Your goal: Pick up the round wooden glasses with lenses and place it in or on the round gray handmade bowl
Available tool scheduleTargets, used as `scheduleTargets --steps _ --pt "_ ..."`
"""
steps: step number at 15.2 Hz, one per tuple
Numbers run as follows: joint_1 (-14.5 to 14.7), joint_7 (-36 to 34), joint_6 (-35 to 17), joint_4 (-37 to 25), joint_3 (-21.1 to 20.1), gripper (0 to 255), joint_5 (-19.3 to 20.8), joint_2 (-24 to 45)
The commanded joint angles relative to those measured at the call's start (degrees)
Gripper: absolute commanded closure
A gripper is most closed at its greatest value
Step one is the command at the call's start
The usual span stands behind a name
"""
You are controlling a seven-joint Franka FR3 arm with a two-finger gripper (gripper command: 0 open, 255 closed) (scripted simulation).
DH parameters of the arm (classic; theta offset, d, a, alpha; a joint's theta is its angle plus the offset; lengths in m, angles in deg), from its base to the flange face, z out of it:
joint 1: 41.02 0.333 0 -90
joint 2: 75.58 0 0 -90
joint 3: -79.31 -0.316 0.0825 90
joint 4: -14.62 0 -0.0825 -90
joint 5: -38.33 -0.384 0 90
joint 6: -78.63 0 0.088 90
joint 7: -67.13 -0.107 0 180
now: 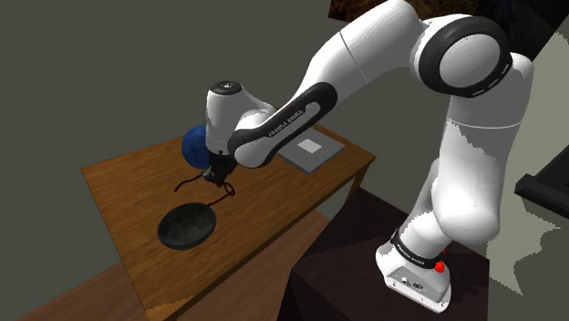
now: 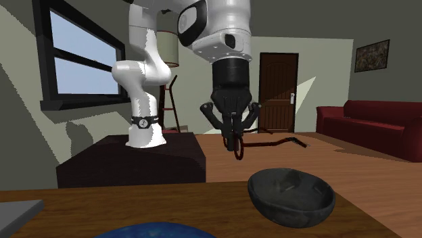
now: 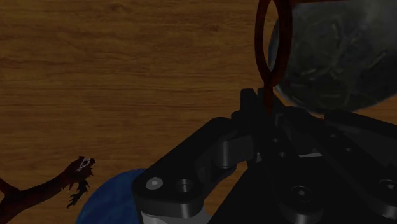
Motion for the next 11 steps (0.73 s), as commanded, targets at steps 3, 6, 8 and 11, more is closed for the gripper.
scheduleTargets --steps 3,6,8,11 --pt "3.9 -4.8 3.4 -8.1 -0.5 255 1.6 5.3" --pt "5.2 -6.4 3.4 -10.6 -0.3 255 2.4 8.0" --pt "5.4 -6.8 2.3 -10.4 -0.1 255 2.8 9.0" --pt "5.6 -7.3 0.6 -10.3 0.3 255 3.4 10.5"
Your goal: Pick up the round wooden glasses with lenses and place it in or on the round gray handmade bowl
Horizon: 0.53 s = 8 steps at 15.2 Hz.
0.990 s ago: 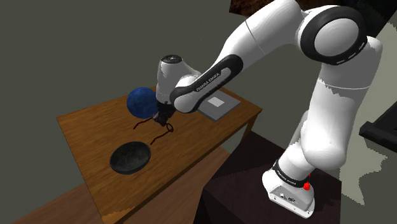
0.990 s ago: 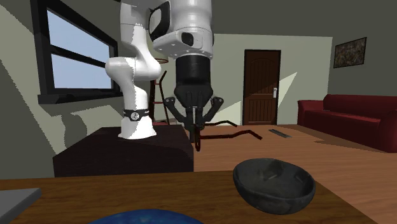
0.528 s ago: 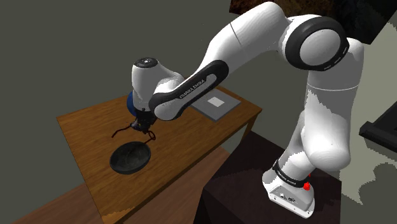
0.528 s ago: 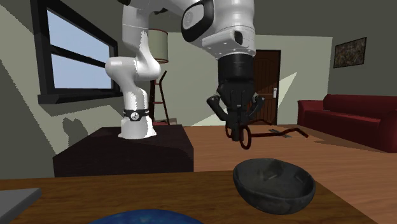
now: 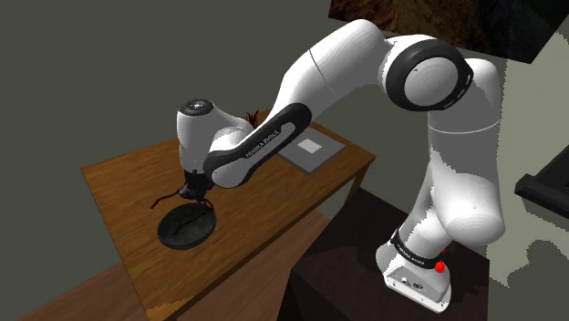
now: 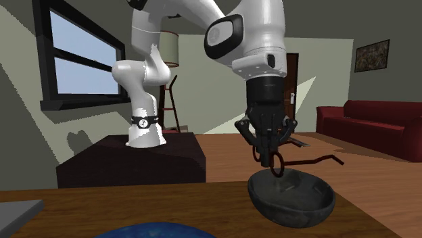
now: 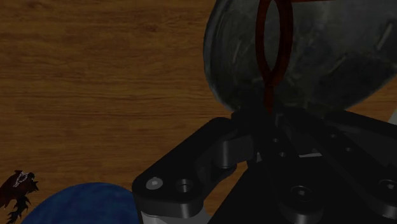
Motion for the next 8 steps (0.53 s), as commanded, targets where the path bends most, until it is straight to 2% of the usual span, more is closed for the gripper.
scheduleTargets --steps 1,8 --pt "0.2 -0.4 -1.1 0.0 0.3 255 0.4 1.1" --pt "0.7 -1.3 -3.7 0.0 1.0 255 1.4 3.8"
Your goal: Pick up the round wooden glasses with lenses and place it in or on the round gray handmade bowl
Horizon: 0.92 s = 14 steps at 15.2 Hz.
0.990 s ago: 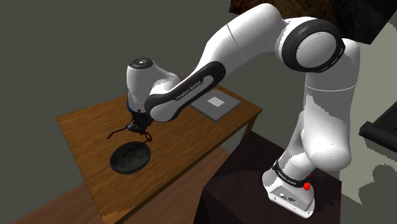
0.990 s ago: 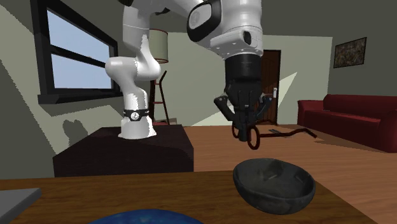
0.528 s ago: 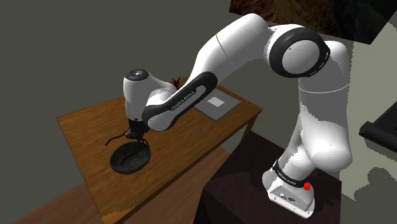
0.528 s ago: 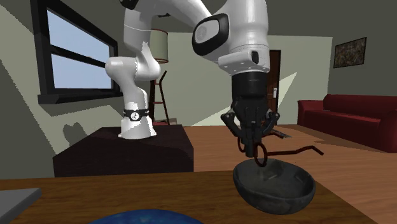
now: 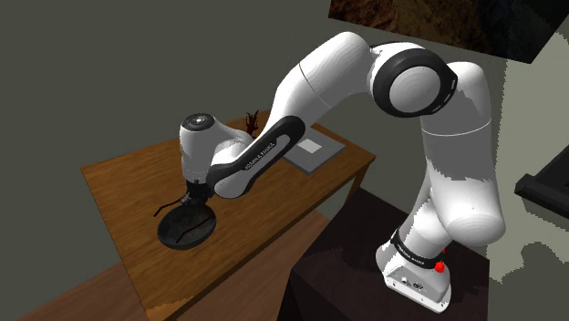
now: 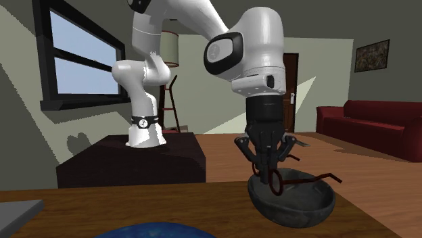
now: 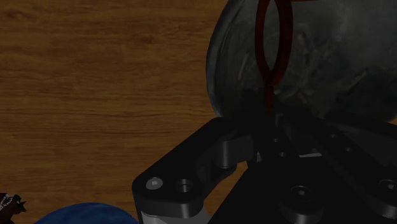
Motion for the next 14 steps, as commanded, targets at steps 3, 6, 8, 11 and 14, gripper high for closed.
scheduleTargets --steps 3,6,8,11,14 --pt "0.0 -0.1 -0.1 0.0 0.0 255 0.1 0.1" --pt "0.0 -0.1 -0.1 0.0 0.0 255 0.1 0.1" --pt "0.0 -0.1 -0.1 0.0 0.0 0 0.1 0.1" --pt "0.0 -0.1 -0.1 0.0 0.0 0 0.1 0.1" --pt "-0.3 0.5 2.2 0.9 -0.7 0 -0.8 -3.1"
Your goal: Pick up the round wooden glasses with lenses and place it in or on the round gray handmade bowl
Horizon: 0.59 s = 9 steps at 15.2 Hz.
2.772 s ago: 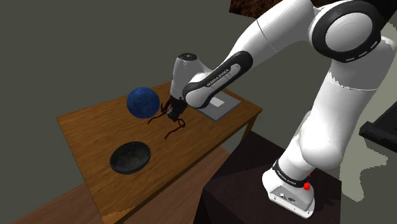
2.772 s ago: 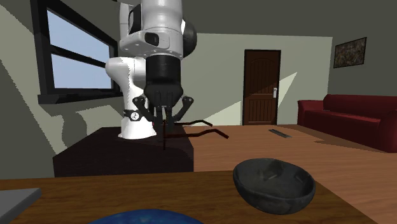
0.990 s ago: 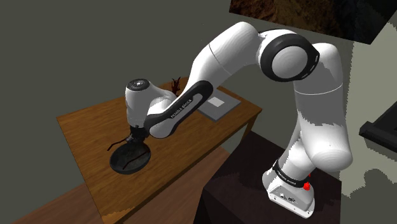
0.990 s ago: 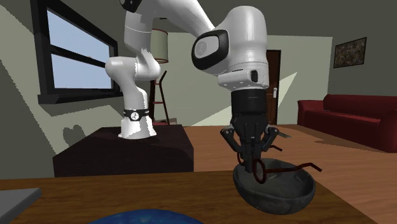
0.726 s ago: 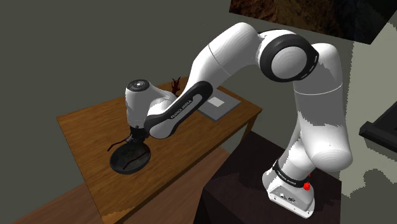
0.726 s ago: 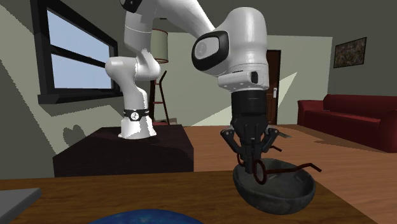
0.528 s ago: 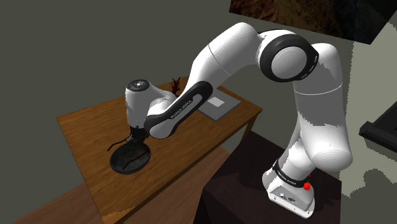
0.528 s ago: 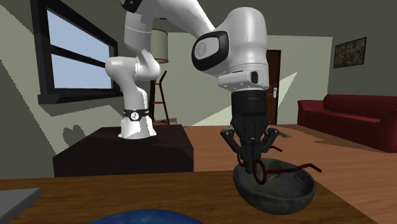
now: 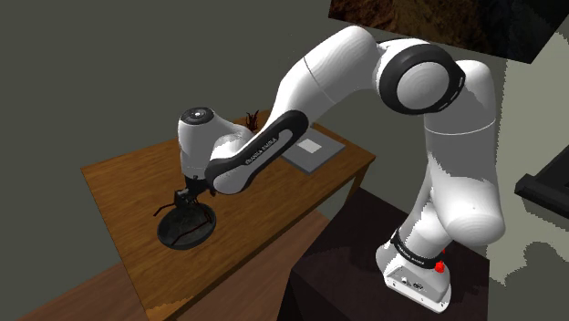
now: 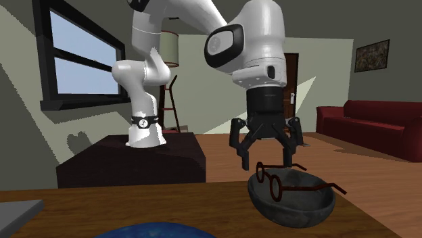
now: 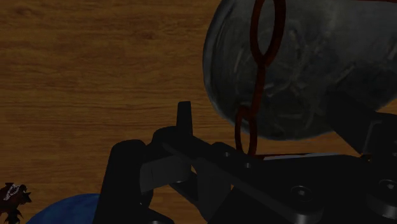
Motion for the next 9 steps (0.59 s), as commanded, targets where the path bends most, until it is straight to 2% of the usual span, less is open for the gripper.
scheduleTargets --steps 1,9 --pt "-0.3 0.4 1.7 1.1 -0.6 0 -0.7 -2.9" --pt "-0.4 0.7 2.7 1.3 -0.9 0 -1.1 -4.1"
